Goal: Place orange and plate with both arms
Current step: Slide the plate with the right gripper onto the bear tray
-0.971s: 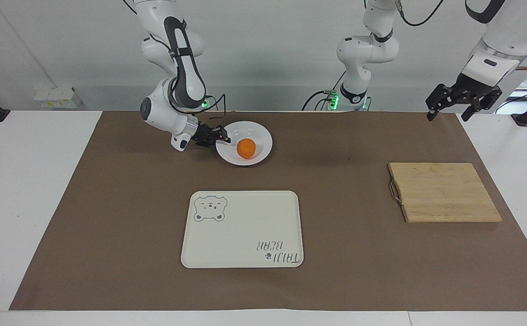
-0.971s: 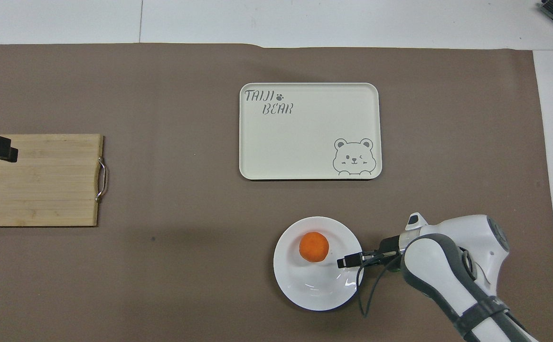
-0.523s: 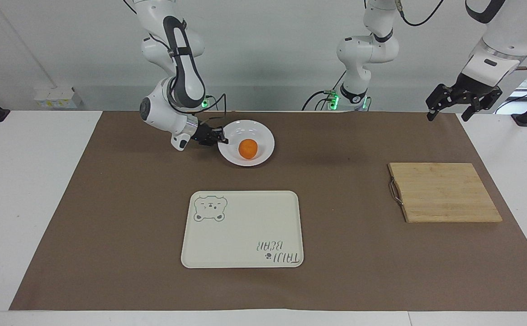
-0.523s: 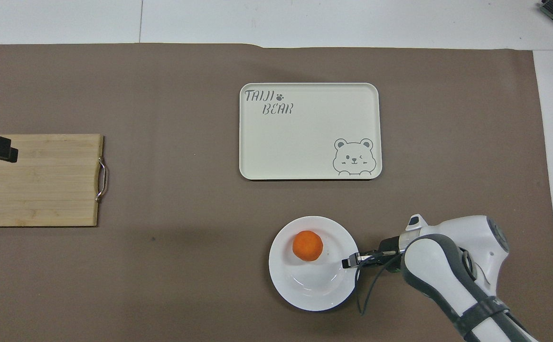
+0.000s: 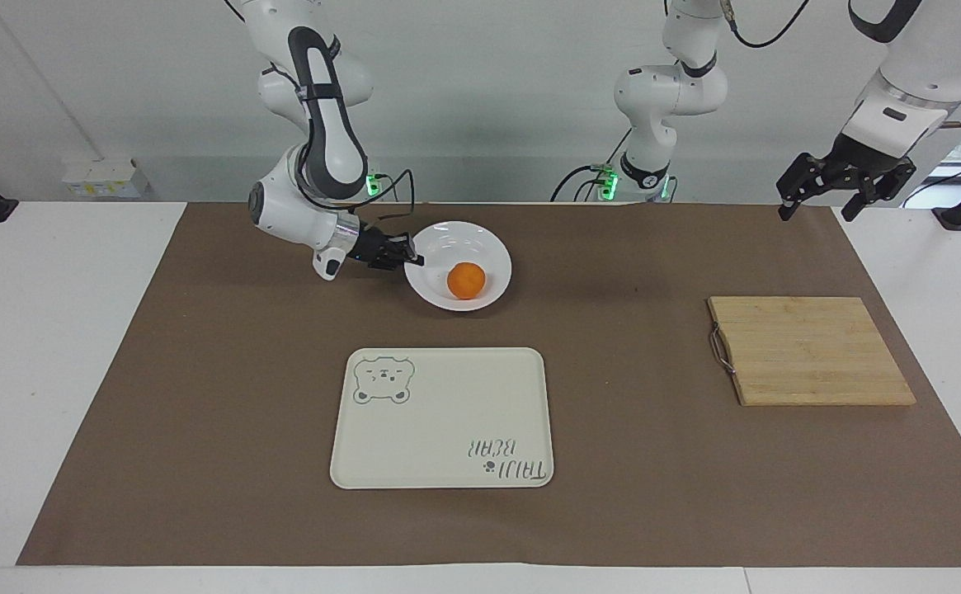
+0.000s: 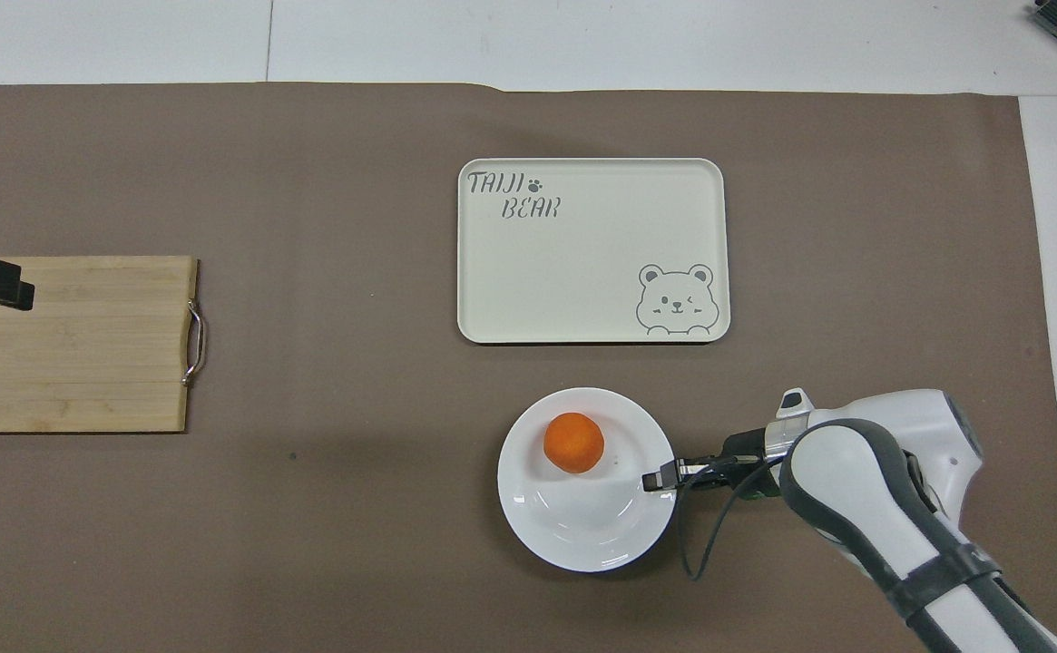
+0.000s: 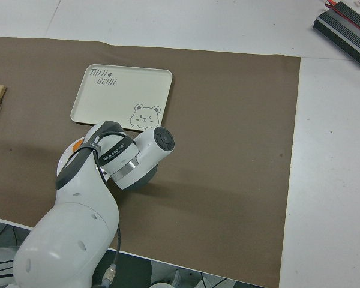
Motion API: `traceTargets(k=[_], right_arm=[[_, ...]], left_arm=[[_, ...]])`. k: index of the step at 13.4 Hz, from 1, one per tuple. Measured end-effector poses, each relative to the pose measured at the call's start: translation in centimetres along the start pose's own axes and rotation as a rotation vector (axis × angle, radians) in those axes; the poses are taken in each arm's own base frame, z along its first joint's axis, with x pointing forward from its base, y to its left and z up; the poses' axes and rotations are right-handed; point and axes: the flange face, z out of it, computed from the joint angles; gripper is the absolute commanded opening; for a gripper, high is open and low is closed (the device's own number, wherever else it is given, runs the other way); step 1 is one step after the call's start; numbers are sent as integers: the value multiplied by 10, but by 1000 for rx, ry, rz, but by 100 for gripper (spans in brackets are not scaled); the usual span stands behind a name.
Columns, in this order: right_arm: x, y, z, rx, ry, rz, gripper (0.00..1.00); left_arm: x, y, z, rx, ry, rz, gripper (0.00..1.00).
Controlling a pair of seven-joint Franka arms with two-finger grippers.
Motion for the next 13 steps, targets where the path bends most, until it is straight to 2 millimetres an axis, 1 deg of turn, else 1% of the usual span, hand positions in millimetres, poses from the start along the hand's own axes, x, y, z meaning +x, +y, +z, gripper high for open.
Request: traceTargets(k=[2,4,6,11,13], right_arm=[[4,1,-8,39,26,-5,0],[16,-3,-17,49,50,-14,0],[38,-13,-27,51,75,-33,0],[101,-23,-58,56,153,-38,0],[129,-36,-68,56,179,-19,0]], left_arm=[[0,0,0,0,0,0,100],[0,0,0,0,0,0,100],[0,0,0,0,0,0,100],[0,0,0,0,0,0,100],[0,0,0,0,0,0,100]])
